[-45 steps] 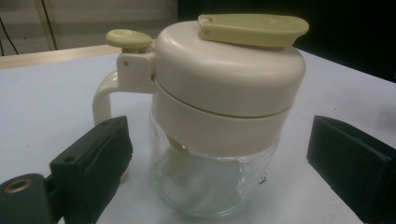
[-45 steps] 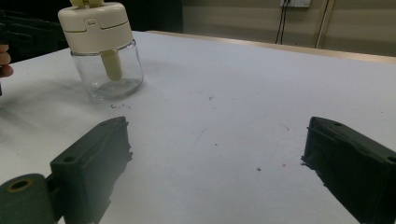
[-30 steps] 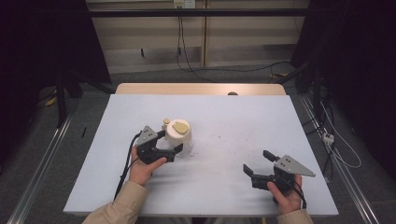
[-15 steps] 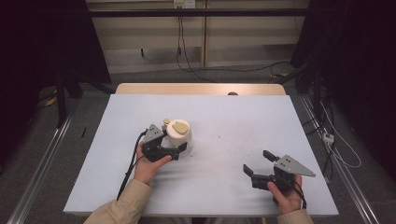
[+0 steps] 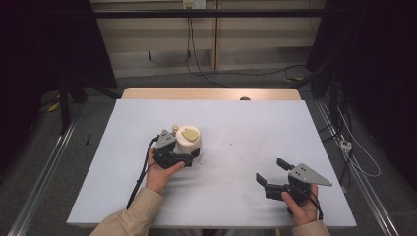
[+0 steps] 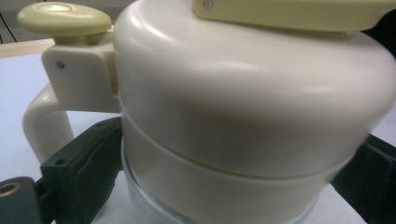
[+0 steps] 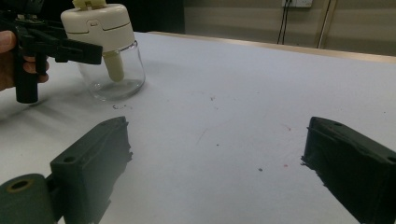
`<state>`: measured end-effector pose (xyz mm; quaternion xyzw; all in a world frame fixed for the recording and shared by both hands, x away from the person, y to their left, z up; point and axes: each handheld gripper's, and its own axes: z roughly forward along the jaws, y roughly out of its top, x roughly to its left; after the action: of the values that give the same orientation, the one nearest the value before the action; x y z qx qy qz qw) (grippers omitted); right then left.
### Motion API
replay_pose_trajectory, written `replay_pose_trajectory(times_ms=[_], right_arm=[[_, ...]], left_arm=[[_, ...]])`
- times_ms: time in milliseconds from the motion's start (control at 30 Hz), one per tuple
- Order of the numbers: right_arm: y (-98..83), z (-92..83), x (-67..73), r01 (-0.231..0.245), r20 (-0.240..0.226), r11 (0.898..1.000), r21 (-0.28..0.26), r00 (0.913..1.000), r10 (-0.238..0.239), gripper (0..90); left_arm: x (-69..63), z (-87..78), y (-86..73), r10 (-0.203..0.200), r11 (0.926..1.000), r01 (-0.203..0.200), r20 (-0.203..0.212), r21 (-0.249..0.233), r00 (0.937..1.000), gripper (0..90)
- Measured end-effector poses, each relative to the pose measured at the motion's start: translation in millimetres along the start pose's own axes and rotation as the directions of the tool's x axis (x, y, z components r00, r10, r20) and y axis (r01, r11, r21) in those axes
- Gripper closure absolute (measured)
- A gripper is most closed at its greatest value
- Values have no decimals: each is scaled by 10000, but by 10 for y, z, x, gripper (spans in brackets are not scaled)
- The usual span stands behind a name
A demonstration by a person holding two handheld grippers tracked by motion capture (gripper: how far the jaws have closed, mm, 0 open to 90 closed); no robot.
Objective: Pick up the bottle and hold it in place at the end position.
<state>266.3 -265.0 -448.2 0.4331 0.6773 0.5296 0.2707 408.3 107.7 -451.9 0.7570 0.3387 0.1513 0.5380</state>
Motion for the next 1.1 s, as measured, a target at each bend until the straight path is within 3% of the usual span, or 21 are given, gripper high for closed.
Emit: replay_pose_trajectory(times_ms=[533, 800, 1100], right_arm=[[-2, 8, 1, 64, -22, 9999, 81, 10000, -64, 64], [-5, 3, -6, -23, -11, 10000, 50, 10000, 23, 64], [-2, -6, -9, -33, -5, 10000, 10, 10000, 33, 65]], left_arm=[[-36, 127, -16, 13, 9999, -17, -293, -130, 9996, 32], [-66, 154, -10, 269, 9995, -277, -594, -127, 9979, 39], [-80, 154, -13, 314, 9991, -330, -636, -249, 9975, 46]])
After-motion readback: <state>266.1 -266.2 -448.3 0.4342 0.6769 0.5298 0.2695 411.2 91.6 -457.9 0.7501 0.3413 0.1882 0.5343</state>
